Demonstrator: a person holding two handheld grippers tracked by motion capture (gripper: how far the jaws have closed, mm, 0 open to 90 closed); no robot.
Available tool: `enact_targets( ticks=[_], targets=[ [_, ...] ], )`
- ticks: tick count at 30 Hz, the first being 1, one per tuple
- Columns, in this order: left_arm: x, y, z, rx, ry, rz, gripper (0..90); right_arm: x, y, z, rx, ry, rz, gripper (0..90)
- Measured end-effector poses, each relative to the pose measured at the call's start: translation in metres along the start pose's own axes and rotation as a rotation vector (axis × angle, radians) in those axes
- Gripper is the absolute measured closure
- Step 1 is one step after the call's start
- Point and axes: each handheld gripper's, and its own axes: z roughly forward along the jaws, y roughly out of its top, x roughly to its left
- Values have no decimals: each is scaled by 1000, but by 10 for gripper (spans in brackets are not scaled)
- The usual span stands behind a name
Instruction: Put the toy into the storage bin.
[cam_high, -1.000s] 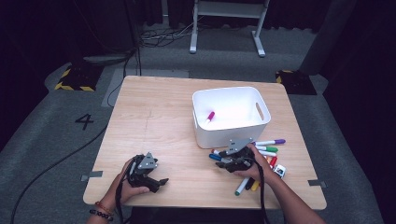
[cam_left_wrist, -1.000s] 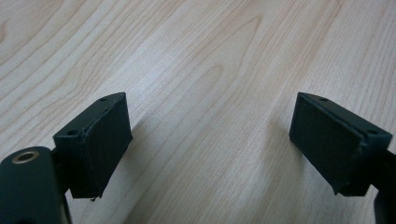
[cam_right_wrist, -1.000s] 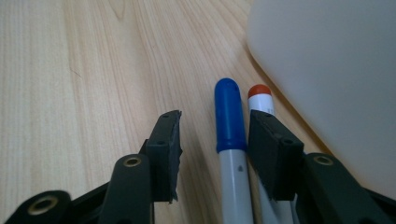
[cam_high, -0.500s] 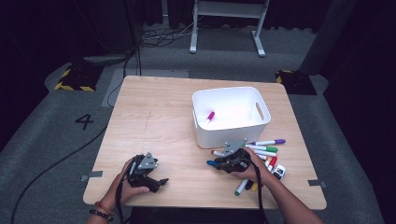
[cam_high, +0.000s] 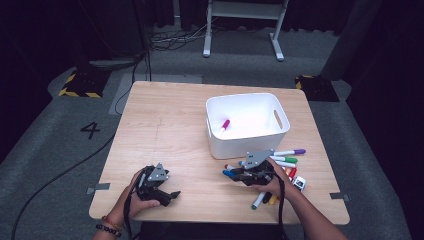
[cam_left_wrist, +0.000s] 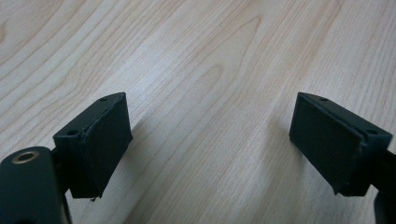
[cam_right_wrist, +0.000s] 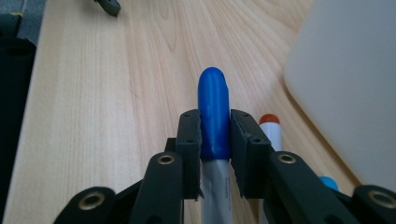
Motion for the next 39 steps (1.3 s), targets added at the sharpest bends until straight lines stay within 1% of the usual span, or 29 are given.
enact_targets(
  ticks=[1,3,4,8,14,16,17,18,19,20,22,23,24,25,26,27,29,31,33,34,35,36,37,39],
  targets=[
    [0,0,0,0,0,0,131,-1,0,-3,-14,-1,-4,742],
    [0,0,0,0,0,0,131,-1,1,-10,-42,0,10,743],
    [0,0,0,0,0,0,131,-1,2,-13,-56,-4,4,742],
    [0,0,0,0,0,0,131,-1,4,-30,-98,-26,8,743],
    [0,0,0,-2,0,-2,131,0,13,-61,-159,-60,-11,743],
    [0,0,0,0,0,0,131,1,19,-71,-166,-70,-16,743],
    [0,0,0,0,0,0,131,1,19,-71,-166,-70,-16,743],
    [0,0,0,0,0,0,131,1,22,-76,-167,-73,-25,743],
    [0,0,0,0,0,0,131,3,28,-85,-167,-83,-37,742],
    [0,0,0,0,0,0,131,3,31,-89,-168,-90,-44,743],
    [0,0,0,-1,0,-1,131,3,36,-98,-179,-99,-46,742],
    [0,0,0,0,0,0,131,1,39,-102,-185,-102,-53,742],
    [0,0,0,0,0,0,131,1,39,-102,-185,-102,-53,742],
    [0,0,0,0,0,0,131,0,43,-107,-185,-114,-52,743],
    [0,0,0,0,0,0,131,-1,44,-109,-183,-117,-54,742],
    [0,0,0,0,0,0,131,-5,50,-115,-181,-130,-54,742],
    [0,0,0,-2,0,-2,130,-6,52,-117,-176,-134,-53,742],
    [0,0,0,0,0,0,130,-11,62,-125,-174,-145,-55,743],
    [0,0,0,0,0,0,130,-13,64,-128,-173,-147,-54,742],
    [0,0,0,0,0,0,131,-16,71,-132,-177,-147,-56,743],
    [0,0,0,0,0,0,131,-16,71,-132,-177,-147,-56,743],
    [0,0,0,1,-1,0,131,-18,74,-134,-174,-154,-65,742],
    [0,0,0,1,0,0,131,-19,78,-137,-172,-162,-62,742],
    [0,0,0,0,0,0,130,-22,84,-140,-175,-165,-68,742]
  ],
)
